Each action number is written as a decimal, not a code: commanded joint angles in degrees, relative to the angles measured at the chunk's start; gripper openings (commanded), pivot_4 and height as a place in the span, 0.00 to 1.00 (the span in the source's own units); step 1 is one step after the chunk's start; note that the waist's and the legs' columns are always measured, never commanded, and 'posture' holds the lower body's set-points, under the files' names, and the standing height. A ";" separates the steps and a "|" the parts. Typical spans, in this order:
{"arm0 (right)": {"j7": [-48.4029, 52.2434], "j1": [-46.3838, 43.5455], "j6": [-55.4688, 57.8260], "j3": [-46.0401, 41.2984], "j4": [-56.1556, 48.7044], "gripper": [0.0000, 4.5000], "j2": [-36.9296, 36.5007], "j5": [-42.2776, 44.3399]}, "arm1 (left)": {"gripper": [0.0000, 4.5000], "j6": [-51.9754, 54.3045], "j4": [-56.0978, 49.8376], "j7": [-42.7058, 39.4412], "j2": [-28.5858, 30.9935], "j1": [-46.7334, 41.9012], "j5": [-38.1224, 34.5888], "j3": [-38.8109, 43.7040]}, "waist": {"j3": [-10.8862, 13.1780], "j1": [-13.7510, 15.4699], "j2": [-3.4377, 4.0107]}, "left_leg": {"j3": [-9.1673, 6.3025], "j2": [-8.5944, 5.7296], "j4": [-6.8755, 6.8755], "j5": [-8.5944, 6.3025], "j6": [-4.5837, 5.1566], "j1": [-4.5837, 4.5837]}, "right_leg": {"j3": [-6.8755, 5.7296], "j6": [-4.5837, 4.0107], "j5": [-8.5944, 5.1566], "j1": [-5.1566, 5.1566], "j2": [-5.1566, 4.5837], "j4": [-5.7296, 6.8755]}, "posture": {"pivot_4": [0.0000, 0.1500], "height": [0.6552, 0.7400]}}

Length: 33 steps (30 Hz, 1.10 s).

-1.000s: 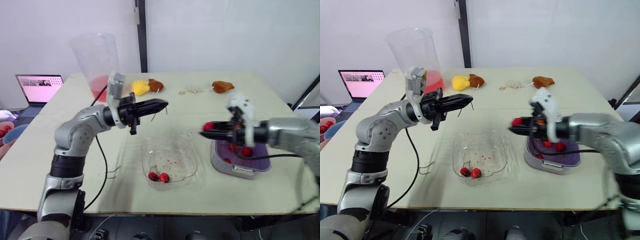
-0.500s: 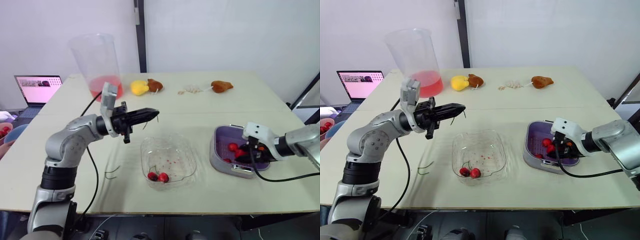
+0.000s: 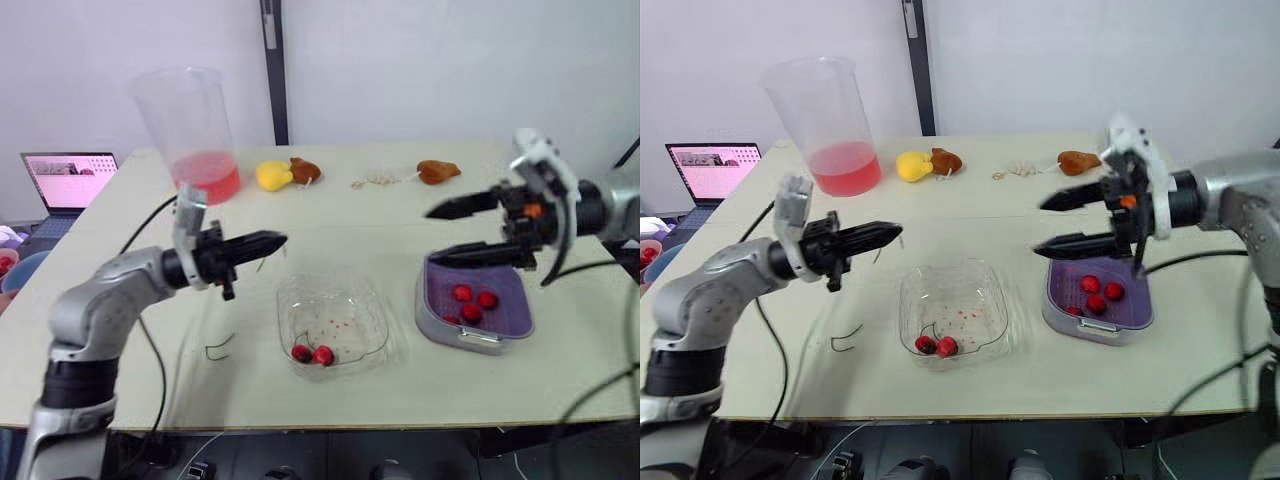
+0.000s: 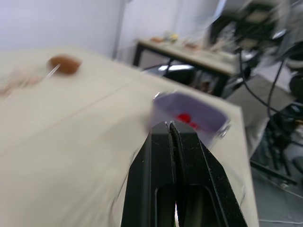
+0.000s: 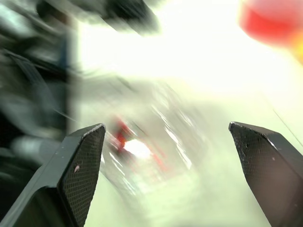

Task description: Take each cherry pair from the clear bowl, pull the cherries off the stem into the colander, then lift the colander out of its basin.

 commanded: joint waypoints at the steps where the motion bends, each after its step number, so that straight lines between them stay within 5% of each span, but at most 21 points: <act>1: -0.80 -2.74 -1.22 0.83 -0.54 0.99 3.74 1.30 | 0.00 5.46 -2.82 2.52 4.57 6.22 -4.00 7.83 | 0.00 -0.06 0.00 | 0.01 -0.03 -0.01 0.00 0.00 0.00 | 0.01 0.00 0.00 -0.01 -0.03 0.00 | 1.00 1.00; 7: -0.07 -3.19 -6.50 4.81 1.44 0.99 7.65 -2.64 | 0.00 9.36 -5.40 3.01 7.17 22.51 -4.56 10.98 | 0.00 0.07 0.01 | -0.01 -0.09 0.00 0.00 0.00 0.00 | 0.05 0.00 0.00 -0.03 -0.08 0.04 | 1.00 1.00; 15: -1.51 -3.19 -5.92 3.74 0.33 0.99 7.40 -2.68 | 0.00 6.10 -2.75 5.43 2.42 27.55 -1.80 8.14 | 0.00 0.12 0.02 | -0.01 -0.09 -0.02 0.01 -0.02 0.01 | 0.05 -0.01 0.00 -0.04 -0.08 0.06 | 1.00 1.00; 18: -2.54 -2.72 -4.56 2.68 -1.57 1.00 6.42 -1.93 | 0.20 4.69 0.94 5.11 2.56 27.16 0.09 8.34 | 0.00 0.02 0.03 | 0.00 -0.07 -0.03 0.01 -0.02 0.01 | 0.05 -0.01 0.00 -0.07 -0.07 0.07 | 1.00 1.00; 25: -3.88 -2.31 0.21 0.40 -5.31 1.00 2.47 1.07 | 0.99 -0.70 7.62 1.50 5.15 23.80 3.77 9.22 | 0.00 0.15 0.03 | 0.01 -0.08 -0.08 0.01 -0.02 0.01 | 0.06 -0.01 0.00 -0.10 -0.08 0.04 | 1.00 1.00; 33: -5.63 -1.87 0.02 3.63 -10.18 1.00 0.23 -1.44 | 1.00 -3.47 1.63 -9.05 10.79 18.83 -2.03 12.99 | 0.00 -0.04 0.02 | 0.03 -0.06 -0.13 0.01 -0.02 0.00 | 0.06 -0.01 0.00 -0.14 -0.08 0.04 | 1.00 1.00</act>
